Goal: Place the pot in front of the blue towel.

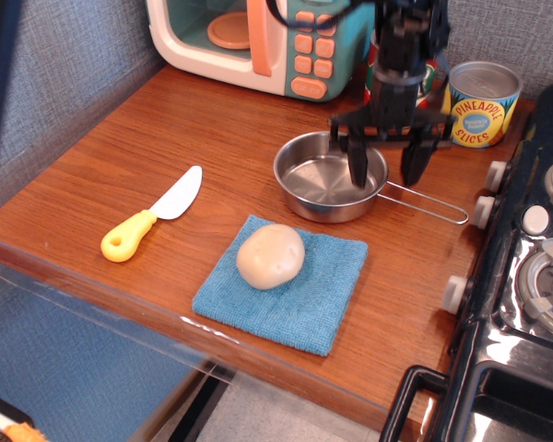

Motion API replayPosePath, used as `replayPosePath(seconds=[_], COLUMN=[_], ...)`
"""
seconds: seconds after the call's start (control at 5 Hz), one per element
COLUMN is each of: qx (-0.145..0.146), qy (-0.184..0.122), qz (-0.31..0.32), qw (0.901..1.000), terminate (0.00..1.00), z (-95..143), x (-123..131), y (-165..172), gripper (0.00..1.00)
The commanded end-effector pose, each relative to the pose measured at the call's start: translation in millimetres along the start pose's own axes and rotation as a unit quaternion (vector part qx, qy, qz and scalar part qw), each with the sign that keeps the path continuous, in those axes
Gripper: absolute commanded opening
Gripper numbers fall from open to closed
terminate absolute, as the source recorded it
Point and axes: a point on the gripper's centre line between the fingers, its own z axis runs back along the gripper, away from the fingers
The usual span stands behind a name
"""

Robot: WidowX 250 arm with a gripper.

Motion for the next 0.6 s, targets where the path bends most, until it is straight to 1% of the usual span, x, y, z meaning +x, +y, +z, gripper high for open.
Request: replayPosePath(seconds=[0.0,0.2,0.4], qx=[-0.060,-0.058,-0.031], qy=[-0.046,-0.041,-0.043], qz=[-0.058,-0.115,-0.181], qw=[0.9955,0.9909,0.9821], terminate=[0.00,0.00,0.00], z=[82,100,102], x=[5,3,0], y=[11,34,67], gripper=[1.00,1.00,1.00])
